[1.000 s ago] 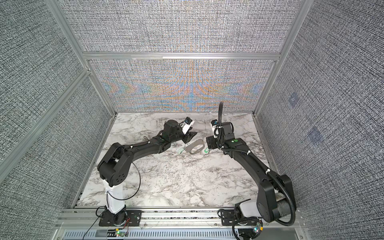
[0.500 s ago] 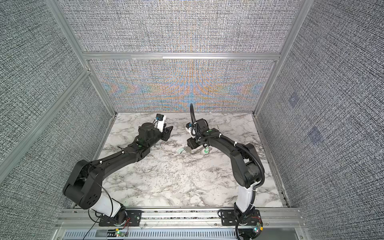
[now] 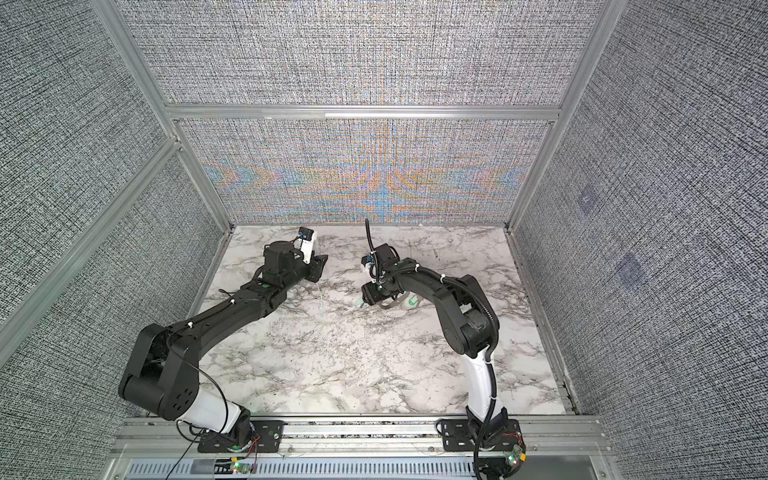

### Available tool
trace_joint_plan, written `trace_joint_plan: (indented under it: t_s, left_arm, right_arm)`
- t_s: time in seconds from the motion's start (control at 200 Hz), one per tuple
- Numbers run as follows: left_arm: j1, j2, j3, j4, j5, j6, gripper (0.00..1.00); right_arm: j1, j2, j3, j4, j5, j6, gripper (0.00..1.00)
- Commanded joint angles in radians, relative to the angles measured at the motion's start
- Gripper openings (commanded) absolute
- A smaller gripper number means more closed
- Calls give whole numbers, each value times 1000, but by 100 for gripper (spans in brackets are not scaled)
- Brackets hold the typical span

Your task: Remove the keys from the keyring

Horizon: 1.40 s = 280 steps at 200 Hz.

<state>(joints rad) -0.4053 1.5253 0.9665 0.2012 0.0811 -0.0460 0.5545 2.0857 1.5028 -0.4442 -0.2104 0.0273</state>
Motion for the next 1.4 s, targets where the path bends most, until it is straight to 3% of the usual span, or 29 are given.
trace_joint_plan:
  t_s: [0.0,0.125,0.46,0.68,0.86,1.016,1.396]
  left_arm:
    - [1,-30,-25,-26,67,-50,49]
    - [2,-53,-77,43,140,-32,50]
    - [2,-18,-53,79,115,73,51]
    - [2,41,-8,28,163,178,49]
    - [1,67,51,-56,65,165,47]
    - [1,45,35,-83,29,165,45]
    - [1,-2,-36,-62,-23,156,45]
  right_arm:
    - [1,10,0,-45,-7,-9,63]
    - [2,-23,-51,-48,-37,-2,63]
    - [4,-75,-134,-147,-146,-36,63]
    - [-7,-97,-36,-207,-81,-109,63]
    - [-23,-47,98,-195,31,-175,54]
    - [-21,2,179,-242,12,-200,32]
    - [73,-7,140,-233,88,-107,24]
